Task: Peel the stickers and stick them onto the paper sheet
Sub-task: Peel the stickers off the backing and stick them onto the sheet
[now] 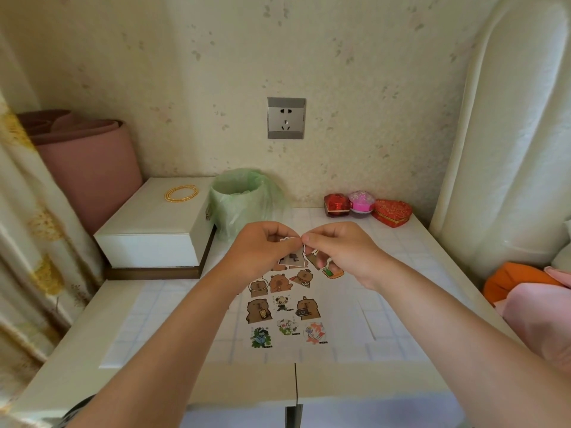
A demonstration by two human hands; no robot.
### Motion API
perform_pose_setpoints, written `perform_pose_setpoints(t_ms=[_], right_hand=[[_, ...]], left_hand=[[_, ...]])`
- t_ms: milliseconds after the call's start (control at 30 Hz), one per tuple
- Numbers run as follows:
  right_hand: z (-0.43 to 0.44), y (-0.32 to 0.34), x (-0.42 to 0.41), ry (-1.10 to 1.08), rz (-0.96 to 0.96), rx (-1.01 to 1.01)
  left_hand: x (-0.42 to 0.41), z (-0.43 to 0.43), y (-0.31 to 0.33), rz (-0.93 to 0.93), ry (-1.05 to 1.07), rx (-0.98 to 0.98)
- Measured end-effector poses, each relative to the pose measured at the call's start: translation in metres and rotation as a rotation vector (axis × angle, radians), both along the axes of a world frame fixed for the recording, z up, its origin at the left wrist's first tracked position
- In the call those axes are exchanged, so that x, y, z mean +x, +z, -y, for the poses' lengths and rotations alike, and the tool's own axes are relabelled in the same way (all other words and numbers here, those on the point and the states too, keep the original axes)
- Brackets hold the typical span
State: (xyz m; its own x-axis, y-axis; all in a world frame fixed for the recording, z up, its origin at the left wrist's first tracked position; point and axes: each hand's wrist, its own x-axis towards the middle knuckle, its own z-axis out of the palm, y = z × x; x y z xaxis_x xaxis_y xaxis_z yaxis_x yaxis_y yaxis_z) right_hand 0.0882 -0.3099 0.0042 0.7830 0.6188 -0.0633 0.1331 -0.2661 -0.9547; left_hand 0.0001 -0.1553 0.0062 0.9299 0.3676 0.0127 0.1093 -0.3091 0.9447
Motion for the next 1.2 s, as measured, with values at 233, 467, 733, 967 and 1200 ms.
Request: perform_pose_setpoints(t_ms=[233,467,733,967,1200], right_hand=[[-0.0044,-0.0066,-0.0028,-0.021,0.113,-0.054],[-0.0008,-0.0006,-0.0008,-0.005,0.041,-0.041],[-0.002,-0.005,-0.0037,-0.054,0.187,-0.054],[-0.0035,-0.0088,-0.0056,-0.031,0.293,-0.067],[-0.0036,-0.007,-0.0087,-0.031,0.313,-0.086]], left_hand=[[-0.0002,0.0014,-0.0026,-0.001,0.018,0.021],[-0.002,0.0007,-0.0009,-0.001,0.005,0.017],[-0.0005,0.0047,-0.0005,-0.003,0.026,-0.005],[0.0003,0.007,-0.0012,0.003,0.043,0.005],[0.001,0.0063,-0.0026,0.004,0.044,0.028]])
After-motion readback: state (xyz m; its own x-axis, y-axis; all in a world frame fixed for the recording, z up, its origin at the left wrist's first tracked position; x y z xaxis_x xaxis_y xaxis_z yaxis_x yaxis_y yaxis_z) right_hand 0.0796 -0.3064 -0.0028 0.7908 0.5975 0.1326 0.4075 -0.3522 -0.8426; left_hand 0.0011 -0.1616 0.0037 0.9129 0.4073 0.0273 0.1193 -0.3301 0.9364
